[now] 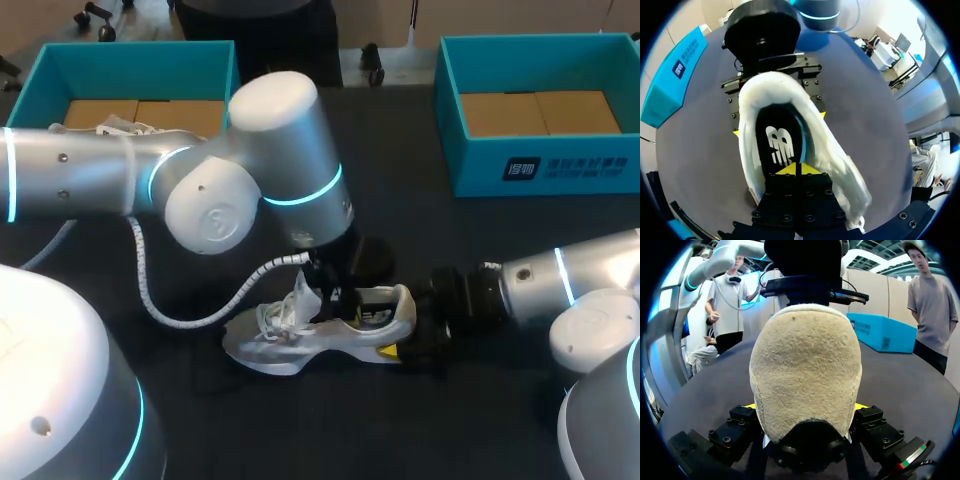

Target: Take the shoe out of the shoebox, open the shoe tongue, remove and reinsert the insole, then place the shoe into the shoebox

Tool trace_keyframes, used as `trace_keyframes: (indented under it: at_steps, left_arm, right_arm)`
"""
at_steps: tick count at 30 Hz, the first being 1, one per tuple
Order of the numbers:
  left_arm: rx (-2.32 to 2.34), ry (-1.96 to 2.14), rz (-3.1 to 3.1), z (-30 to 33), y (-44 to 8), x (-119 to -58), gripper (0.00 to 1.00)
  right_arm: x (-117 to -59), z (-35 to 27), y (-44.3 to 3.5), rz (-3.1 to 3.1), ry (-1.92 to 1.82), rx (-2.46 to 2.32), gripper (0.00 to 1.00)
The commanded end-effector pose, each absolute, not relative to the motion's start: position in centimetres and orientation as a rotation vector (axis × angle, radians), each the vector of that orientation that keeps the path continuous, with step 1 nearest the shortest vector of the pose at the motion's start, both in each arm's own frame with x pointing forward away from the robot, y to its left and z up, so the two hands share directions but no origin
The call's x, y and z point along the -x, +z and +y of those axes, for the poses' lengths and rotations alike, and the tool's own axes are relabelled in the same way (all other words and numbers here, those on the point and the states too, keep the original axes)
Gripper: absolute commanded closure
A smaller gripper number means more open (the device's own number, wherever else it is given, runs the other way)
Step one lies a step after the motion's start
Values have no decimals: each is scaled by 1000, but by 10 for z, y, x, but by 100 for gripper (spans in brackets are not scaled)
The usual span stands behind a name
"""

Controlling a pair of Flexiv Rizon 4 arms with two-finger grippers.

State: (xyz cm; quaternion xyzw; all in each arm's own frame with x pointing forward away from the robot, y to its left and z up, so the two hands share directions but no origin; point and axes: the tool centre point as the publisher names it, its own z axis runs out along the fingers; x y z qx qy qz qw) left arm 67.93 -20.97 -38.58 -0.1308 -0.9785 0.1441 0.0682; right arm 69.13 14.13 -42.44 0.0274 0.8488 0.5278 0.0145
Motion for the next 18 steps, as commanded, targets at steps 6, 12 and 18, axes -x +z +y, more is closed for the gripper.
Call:
trace_keyframes:
  at_steps: [6,12,18]
  left_arm:
    - [429,468,-2877,-202,-368,-675,100]
    - [461,500,-2831,-199,-356,-673,100]
    - [474,527,-2789,-193,-348,-672,100]
  right_arm:
    - [-692,143,-427,2644,1638,-87,100]
    - [-692,143,-427,2644,1638,-87,100]
    - [-692,143,-427,2644,1638,-87,100]
